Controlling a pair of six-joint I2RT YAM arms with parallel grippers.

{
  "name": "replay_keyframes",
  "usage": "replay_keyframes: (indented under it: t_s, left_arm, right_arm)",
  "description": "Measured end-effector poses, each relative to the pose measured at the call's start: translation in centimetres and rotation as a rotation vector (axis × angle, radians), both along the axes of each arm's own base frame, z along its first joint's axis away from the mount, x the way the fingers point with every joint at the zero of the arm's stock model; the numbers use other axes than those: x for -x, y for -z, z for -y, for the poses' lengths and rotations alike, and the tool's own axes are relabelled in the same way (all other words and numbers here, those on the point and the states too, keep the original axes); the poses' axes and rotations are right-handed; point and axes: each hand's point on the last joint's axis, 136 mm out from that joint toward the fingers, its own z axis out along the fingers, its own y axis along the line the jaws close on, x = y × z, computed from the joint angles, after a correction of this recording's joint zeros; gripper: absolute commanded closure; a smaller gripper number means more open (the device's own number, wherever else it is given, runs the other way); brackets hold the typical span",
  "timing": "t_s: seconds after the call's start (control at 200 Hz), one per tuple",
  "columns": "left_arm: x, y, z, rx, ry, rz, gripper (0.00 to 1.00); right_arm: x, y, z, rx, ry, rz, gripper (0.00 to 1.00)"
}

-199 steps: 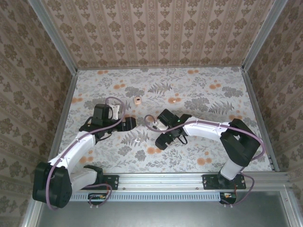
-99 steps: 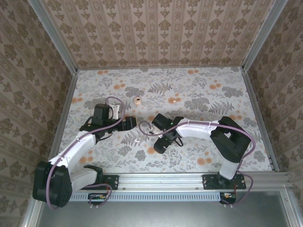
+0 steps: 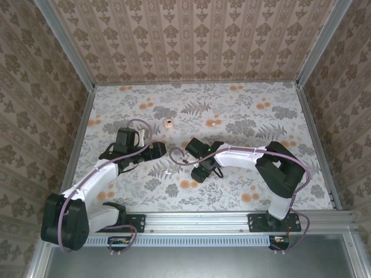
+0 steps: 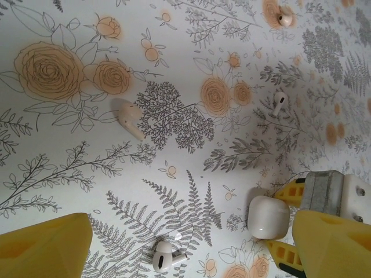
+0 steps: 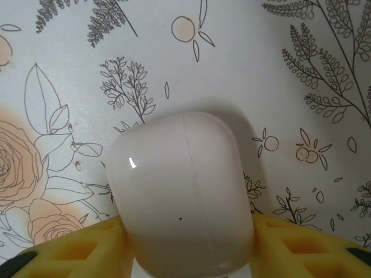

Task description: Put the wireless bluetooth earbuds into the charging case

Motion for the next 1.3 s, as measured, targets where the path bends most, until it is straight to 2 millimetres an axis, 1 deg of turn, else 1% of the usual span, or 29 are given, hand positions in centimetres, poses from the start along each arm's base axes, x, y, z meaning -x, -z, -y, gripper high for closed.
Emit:
replay_keyframes:
  t_s: [0.13,0.235,0.37,0.54,0.75,0.845,0.965,1.05,1.195,1.305]
  left_arm:
    - [0.2,-1.6,0.2,0.016,0.035,0.067,0.11]
    - [0.4,-2.8,0.4,0.037,0.070,0.114,0.12]
    - [0.9,-4.5,1.2,0.080,0.124,0.176,0.16]
    - [1.8,-6.6,2.7,0.163,0.223,0.234,0.20]
    - [4.1,-8.0,5.4,0.242,0.379,0.263,0.23]
    - [5.0,-7.9,6.7,0.268,0.443,0.252,0.24]
    - [5.8,-6.4,8.1,0.270,0.495,0.192,0.25]
    - [6.1,-5.8,9.0,0.280,0.521,0.168,0.26]
    - [6.5,-5.6,10.7,0.311,0.568,0.144,0.26]
    - [6.6,-6.2,11.9,0.332,0.596,0.144,0.30]
  right_arm:
    - [0.0,-0.3,-0.2,-0.010,-0.003,0.004,0.55]
    - [0.1,-1.2,-0.4,-0.040,-0.009,0.026,0.55]
    - [-0.2,-3.7,-0.9,-0.103,-0.012,0.086,0.56]
    - [-0.7,-6.7,-1.3,-0.202,-0.013,0.182,0.59]
    - [-0.8,-9.5,-1.4,-0.297,-0.033,0.278,0.61]
    - [-0.8,-10.7,-1.4,-0.330,-0.040,0.312,0.61]
    - [-0.7,-12.4,-1.3,-0.369,-0.051,0.358,0.61]
    - [-0.8,-13.3,-1.3,-0.393,-0.053,0.385,0.61]
    - [-0.7,-13.5,-1.2,-0.399,-0.055,0.393,0.61]
    - [-0.7,-13.3,-1.2,-0.397,-0.055,0.391,0.61]
